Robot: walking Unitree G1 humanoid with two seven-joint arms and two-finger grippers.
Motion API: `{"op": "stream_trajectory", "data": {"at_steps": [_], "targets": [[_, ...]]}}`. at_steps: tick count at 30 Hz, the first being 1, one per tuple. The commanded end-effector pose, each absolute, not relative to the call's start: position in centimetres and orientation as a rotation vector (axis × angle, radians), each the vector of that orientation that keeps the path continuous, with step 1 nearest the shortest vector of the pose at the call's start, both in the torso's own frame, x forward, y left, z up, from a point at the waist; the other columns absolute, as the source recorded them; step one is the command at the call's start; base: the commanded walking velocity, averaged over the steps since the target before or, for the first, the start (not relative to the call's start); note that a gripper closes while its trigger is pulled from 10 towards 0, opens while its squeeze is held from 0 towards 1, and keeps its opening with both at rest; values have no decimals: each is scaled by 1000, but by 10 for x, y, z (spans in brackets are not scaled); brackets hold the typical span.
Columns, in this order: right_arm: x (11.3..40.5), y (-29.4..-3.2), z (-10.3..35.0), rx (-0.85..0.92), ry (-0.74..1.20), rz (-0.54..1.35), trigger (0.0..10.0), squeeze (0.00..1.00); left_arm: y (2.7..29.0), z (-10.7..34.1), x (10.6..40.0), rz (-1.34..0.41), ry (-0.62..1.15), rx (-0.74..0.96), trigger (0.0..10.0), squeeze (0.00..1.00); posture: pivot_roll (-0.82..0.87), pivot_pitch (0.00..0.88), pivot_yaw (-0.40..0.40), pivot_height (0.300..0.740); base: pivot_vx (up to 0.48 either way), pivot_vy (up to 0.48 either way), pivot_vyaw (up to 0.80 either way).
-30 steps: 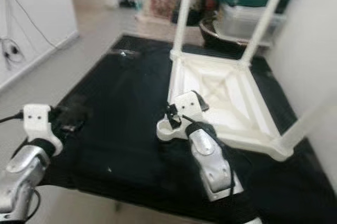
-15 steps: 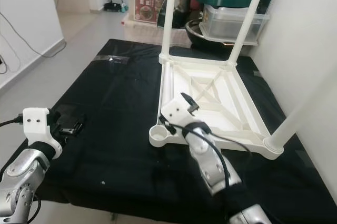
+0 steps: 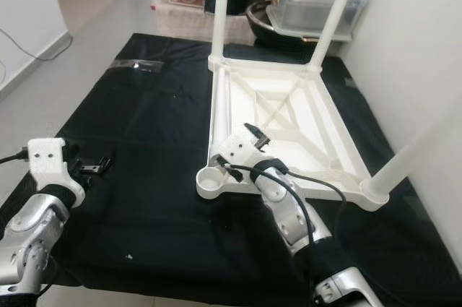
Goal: Building children table
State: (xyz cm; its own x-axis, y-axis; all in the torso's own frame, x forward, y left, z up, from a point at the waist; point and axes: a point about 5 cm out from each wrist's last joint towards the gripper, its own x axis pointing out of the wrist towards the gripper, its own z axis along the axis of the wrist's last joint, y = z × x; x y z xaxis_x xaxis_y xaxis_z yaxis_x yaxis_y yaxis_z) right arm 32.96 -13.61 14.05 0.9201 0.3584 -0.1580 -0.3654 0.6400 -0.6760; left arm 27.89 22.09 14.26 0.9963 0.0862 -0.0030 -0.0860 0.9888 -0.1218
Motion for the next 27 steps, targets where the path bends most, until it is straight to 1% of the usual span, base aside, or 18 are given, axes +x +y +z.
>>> {"op": "stream_trajectory", "data": {"at_steps": [1,4,9,15,19,23,27], "targets": [[327,-139,130,-809,44,446,10000,0,224,138,279,109,26,-132,10000,0,70,0,-95,740,0,0,0],[327,-138,130,-810,44,453,10000,0,224,138,279,108,26,-133,10000,0,70,0,-95,740,0,0,0],[329,-127,126,-823,54,502,10000,0,223,136,279,118,28,-132,10000,0,78,0,-104,740,0,0,0],[341,-123,125,-872,74,470,10000,0,225,137,279,131,24,-133,10000,0,83,0,-109,740,0,0,0],[348,-121,127,-870,78,454,10000,0,225,137,279,133,23,-134,10000,0,85,0,-112,740,0,0,0],[358,-116,129,-881,89,440,10000,0,221,136,280,127,22,-143,10000,0,92,0,-121,740,0,0,0],[360,-117,125,-908,111,457,10000,0,221,136,280,128,22,-142,10000,0,93,0,-126,740,0,0,0]]}}
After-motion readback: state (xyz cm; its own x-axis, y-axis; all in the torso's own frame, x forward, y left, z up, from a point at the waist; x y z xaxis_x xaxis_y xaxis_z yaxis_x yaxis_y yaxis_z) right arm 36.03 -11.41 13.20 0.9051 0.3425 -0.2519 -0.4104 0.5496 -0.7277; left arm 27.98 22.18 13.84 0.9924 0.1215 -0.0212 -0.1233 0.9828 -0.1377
